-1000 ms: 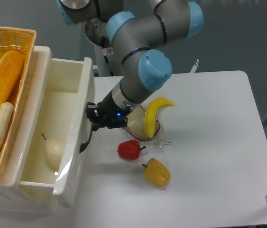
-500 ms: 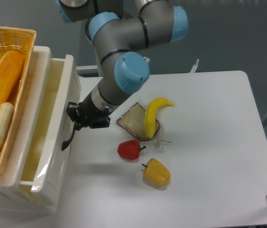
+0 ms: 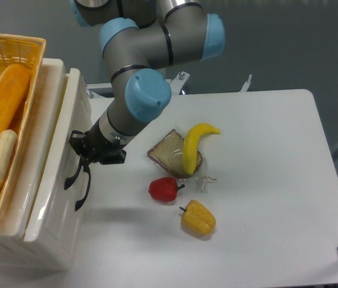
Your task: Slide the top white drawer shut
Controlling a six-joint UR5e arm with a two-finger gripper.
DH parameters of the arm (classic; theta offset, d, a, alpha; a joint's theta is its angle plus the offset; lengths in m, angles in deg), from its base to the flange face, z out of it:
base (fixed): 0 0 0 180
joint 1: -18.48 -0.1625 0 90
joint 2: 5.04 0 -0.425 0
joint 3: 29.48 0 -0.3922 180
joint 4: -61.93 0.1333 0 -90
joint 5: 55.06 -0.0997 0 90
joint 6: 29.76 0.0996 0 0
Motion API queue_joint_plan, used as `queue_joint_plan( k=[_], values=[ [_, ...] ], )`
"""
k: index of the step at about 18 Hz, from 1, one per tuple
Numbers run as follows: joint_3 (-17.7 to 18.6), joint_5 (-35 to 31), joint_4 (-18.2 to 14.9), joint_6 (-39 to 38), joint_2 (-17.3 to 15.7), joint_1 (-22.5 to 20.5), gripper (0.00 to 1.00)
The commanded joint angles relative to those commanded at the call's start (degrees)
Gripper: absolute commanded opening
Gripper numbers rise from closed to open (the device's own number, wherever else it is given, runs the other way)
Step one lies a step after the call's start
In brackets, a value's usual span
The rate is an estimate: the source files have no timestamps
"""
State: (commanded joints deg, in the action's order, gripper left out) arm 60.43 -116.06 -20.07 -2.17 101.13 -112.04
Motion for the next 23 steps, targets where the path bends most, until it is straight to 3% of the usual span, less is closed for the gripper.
queue_joint_plan(
  k=[4, 7, 9, 11, 14, 16, 20, 23],
  values=[
    [-0.17, -0.44, 0.09, 0.18, -0.44, -0.44, 0.0],
    [-1.66, -1.75, 0.0, 0.18, -0.18, -3.06, 0.0],
    [-2.37, -3.6, 0.09, 0.61, -0.09, -6.49, 0.12],
    [-3.69, -4.48, 0.26, 0.79, 0.09, -9.91, 0.47],
    [-4.39, -6.93, 0.53, 0.88, 0.0, -14.31, 0.67],
    [-4.48, -8.86, 0.62, 2.1, 0.0, -16.78, 1.0],
    [-4.66, -15.1, 0.79, 3.07, -0.44, -22.13, 1.0],
    [-5.54, -20.29, 3.06, 10.17, 0.09, -26.79, 1.0]
  ],
)
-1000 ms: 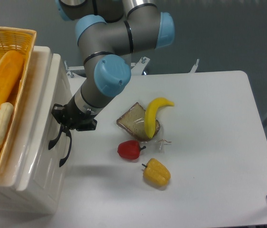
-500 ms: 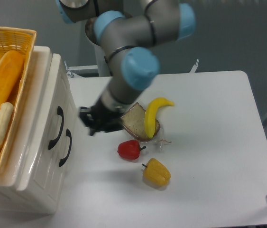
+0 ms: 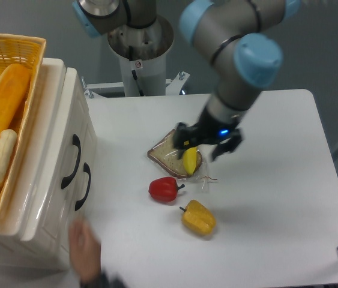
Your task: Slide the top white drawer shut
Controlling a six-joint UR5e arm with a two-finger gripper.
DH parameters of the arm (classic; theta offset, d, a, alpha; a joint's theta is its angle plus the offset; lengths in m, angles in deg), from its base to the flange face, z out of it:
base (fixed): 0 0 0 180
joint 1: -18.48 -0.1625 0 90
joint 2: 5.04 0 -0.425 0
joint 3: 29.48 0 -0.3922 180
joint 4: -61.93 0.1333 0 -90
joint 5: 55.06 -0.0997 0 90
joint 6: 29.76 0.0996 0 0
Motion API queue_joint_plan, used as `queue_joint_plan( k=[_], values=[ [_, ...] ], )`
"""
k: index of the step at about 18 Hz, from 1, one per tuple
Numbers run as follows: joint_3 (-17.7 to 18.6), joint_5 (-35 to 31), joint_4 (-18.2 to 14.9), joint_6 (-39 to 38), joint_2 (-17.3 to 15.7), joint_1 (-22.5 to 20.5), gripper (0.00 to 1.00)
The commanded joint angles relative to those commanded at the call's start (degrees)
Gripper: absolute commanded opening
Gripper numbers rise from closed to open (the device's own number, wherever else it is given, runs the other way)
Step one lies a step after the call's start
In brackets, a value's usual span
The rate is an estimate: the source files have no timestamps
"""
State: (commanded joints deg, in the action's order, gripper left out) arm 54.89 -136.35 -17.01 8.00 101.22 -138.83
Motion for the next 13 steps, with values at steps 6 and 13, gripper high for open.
queue_joint_plan(
  k=[6, 13],
  values=[
    [-1.84, -5.19, 9.33, 12.66, 6.67, -7.12, 1.0],
    [-3.08, -9.51, 11.69, 28.92, 13.61, -13.54, 1.0]
  ],
)
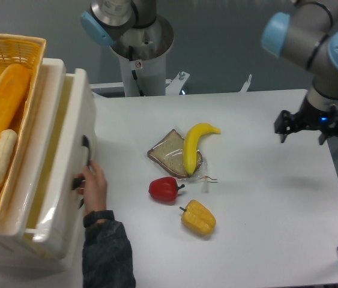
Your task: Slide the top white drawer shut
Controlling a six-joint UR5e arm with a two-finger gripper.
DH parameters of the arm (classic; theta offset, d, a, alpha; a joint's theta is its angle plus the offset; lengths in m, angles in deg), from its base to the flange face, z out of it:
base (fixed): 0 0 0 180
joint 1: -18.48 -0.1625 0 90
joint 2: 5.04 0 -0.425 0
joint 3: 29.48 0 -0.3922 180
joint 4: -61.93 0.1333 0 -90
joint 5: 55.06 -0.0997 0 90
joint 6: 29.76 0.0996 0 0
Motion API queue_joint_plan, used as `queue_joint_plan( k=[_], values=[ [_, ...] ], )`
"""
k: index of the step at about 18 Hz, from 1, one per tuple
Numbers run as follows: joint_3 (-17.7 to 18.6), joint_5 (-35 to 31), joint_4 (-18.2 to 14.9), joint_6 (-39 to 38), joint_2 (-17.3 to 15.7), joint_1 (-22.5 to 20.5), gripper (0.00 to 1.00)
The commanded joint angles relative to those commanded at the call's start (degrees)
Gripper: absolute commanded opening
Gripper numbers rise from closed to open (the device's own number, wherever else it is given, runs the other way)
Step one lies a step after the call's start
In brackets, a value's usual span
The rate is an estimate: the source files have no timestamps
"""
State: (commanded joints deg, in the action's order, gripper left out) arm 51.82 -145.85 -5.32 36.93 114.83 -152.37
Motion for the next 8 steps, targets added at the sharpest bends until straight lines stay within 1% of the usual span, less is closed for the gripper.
queue_joint_plan(
  k=[2, 5, 8],
  values=[
    [-0.79, 0.0, 0.62, 5.35, 1.5, -1.23, 1.0],
    [-1.49, 0.0, 0.63, 11.61, 1.51, -3.17, 1.0],
    [-1.67, 0.0, 0.97, 13.12, 2.29, -3.79, 1.0]
  ],
)
